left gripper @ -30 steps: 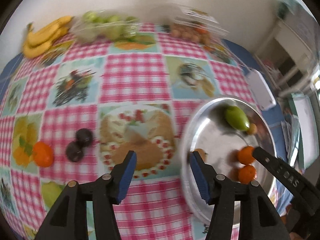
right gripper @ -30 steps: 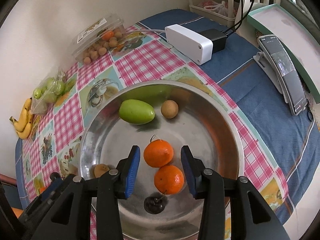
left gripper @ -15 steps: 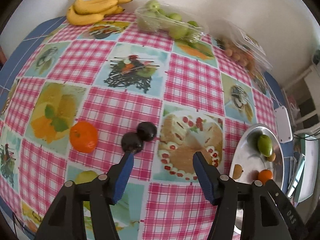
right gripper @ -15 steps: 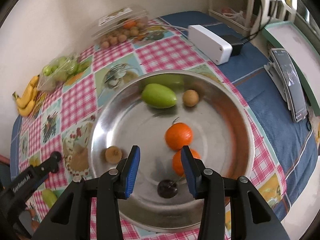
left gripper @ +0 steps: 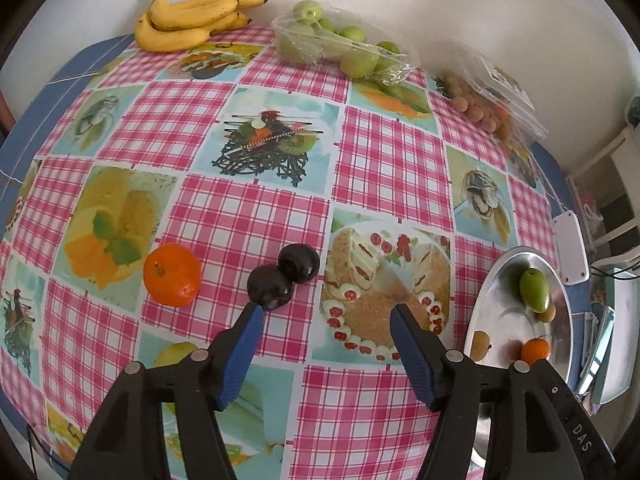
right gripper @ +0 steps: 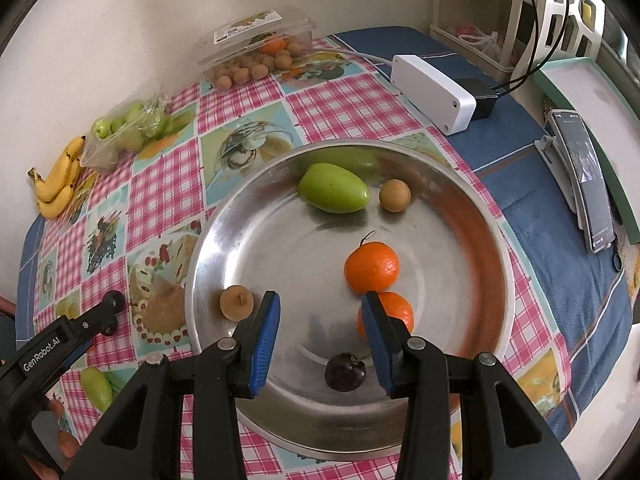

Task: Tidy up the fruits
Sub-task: 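Withdraw both open tools from the bowl toward the loose fruits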

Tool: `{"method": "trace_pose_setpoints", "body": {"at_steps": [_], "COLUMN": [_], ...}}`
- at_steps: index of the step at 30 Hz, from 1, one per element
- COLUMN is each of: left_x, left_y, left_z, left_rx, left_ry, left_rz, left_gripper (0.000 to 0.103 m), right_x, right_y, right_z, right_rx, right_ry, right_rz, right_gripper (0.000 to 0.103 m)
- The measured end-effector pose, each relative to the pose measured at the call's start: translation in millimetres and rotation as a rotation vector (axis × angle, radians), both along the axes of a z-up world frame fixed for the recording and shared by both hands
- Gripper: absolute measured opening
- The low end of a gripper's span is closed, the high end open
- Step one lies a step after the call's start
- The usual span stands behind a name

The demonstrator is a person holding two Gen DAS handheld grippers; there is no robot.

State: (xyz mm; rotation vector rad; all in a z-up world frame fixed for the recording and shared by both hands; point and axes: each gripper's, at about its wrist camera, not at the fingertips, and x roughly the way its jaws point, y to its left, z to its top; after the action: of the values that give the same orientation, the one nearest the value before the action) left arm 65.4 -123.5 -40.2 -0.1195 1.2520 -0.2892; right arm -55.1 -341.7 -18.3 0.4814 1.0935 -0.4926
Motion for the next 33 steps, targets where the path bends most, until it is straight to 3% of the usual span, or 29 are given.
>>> {"method": "trace_pose_setpoints", "body": {"at_steps": [1, 2, 4, 14, 15, 16, 17, 33], "left_x": [0.0, 0.0, -0.1, -1.9, -2.2, -2.3, -2.1, -3.6], "left_y": [0.2, 0.1, -0.1, -3.0, -2.8, -2.5, -2.5, -3.3], "left_z": [-0.3, -0.6, -1.5, -3.0, -2.9, -3.0, -3.4, -2.5], "left_rx": [0.004, 0.011, 0.022, 0.064, 0.073, 0.086, 0.093, 0.115], "left_ry": [0.000, -0.001, -0.005, -0.033, -0.041, -0.044, -0.046, -0.038], "left_rz": [0.001, 0.002, 0.001, -0.014, -0.013, -0.010, -0.010, -0.023], "left_gripper": [0.074, 0.079, 0.087, 0.103, 0.103, 0.103, 0.103, 0.103], "right_x": [0.3, 0.4, 0.6, 3.5, 3.8, 4.4, 4.8, 5.3], "right_y": [-0.1, -0.2, -1.1, -1.4, -0.9, -0.3, 1.5, 4.5], "right_z": [-0.5, -0.7, -1.4, -7.7, -7.6, -7.9, -7.5, -5.5], "right_rx": [-0.002, -0.006, -0.011, -0.008, -0.008, -0.013, -0.020, -0.040], "right_ry": [0.003, 0.007, 0.009, 0.021, 0.017, 0.017, 0.019, 0.032], "right_rz": [-0.003, -0.007, -0.015, -0.019, -0.017, -0.015, -0.014, 0.032], "right_gripper": [0.049, 0.061, 0.073, 0.080, 0.084, 0.098, 0.103, 0.103]}}
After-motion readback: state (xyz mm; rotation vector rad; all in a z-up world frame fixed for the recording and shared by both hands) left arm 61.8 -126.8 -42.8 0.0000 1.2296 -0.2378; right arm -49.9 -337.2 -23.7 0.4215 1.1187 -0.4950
